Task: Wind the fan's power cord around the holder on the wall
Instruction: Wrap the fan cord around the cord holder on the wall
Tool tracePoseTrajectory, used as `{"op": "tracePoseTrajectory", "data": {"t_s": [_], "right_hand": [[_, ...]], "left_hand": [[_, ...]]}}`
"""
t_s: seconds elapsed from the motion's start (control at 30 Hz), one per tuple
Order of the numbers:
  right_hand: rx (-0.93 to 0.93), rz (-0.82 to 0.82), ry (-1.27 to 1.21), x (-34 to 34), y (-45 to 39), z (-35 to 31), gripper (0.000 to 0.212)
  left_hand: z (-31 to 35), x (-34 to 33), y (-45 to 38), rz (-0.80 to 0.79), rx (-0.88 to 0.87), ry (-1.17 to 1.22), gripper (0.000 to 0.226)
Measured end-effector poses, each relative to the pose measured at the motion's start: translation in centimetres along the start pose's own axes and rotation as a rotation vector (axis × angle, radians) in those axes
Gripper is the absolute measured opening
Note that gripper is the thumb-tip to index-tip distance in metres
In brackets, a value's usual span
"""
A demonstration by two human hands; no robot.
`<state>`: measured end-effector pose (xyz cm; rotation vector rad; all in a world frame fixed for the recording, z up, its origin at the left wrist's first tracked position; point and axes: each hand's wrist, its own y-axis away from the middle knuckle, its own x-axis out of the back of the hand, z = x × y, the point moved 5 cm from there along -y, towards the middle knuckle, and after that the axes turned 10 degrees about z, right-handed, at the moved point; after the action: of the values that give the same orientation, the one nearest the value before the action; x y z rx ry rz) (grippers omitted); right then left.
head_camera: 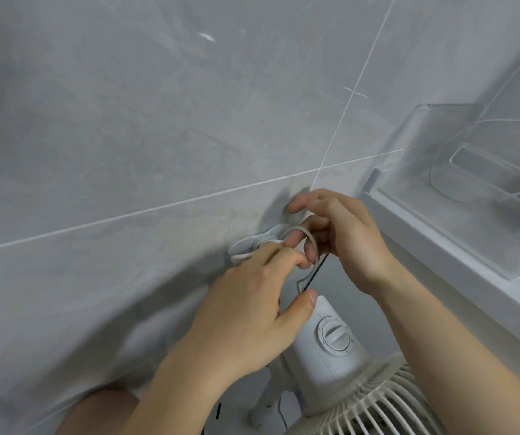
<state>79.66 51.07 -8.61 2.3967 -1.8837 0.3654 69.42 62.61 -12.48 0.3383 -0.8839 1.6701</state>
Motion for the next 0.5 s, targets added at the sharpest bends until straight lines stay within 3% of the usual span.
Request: {"op": "tracePoseTrajectory", "data": {"t_s": [0.27, 0.5], "right_hand": [[-0.021, -0.063, -0.019, -0.4, 0.4, 0.4, 0.036], [0.079, -0.092, 0.108, -0.8, 0.3, 0.5, 0.024]], "left_hand": [[0.1, 0.3, 0.0, -0.015, 0.052, 0.061, 0.027], [0.2, 2.8, 0.2, 0.09, 0.157, 0.09, 0.015]]}}
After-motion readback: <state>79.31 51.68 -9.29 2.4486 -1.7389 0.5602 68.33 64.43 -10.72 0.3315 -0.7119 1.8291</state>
